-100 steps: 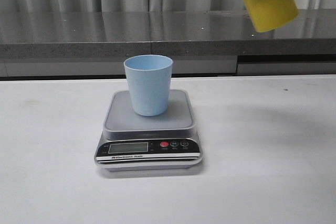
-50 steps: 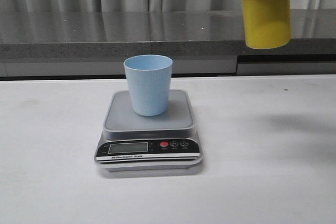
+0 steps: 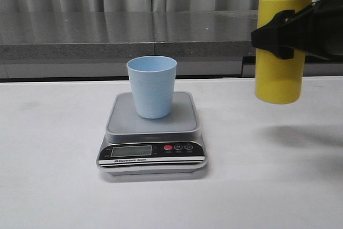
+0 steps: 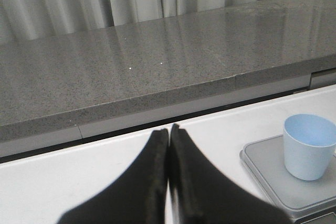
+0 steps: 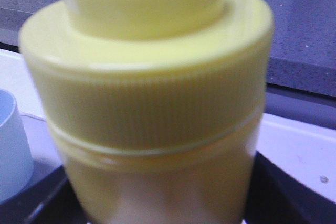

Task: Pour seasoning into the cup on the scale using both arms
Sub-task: 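Lower the upright bottle back onto the table beside the scale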

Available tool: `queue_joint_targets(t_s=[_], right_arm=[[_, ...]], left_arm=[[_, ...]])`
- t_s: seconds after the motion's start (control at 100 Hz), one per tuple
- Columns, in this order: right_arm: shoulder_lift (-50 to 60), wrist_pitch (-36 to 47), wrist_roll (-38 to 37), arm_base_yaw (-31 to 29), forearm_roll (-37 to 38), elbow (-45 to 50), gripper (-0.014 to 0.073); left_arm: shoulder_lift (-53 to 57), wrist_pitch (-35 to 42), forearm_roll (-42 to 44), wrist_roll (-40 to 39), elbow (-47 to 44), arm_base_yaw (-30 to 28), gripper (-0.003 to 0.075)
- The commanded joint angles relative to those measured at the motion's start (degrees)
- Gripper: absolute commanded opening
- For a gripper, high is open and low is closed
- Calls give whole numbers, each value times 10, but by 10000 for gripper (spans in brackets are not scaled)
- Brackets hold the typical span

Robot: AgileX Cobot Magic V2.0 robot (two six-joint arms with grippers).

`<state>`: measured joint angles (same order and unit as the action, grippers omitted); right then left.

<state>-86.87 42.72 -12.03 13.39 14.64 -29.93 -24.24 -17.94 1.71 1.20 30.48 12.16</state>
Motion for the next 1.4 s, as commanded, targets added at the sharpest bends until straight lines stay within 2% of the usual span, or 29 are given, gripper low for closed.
queue_joint_targets(t_s=[0.0,0.14,0.43,0.96,1.08,1.27,1.39], right_arm=[[-8,91,8,-3,-7,-11,-48],[-57,140,8,-3,-8,-14,-48],[-132,167,8,-3,-7,-31,-46],[-149,172,8,-3,4,-35,-33],[-149,169,8,-3,13,-35,73],[-149,169,8,-3,13,-35,400],[-149,169,8,-3,13,-35,552]], left_arm=[[-4,47,0,-6,16,-1,-18],[-4,47,0,-6,16,-1,-18],[-4,47,0,-6,16,-1,-18],[-4,47,0,-6,16,-1,-18],[-4,47,0,-6,16,-1,-18],[-4,47,0,-6,16,-1,-18],[-4,47,0,-6,16,-1,-18]])
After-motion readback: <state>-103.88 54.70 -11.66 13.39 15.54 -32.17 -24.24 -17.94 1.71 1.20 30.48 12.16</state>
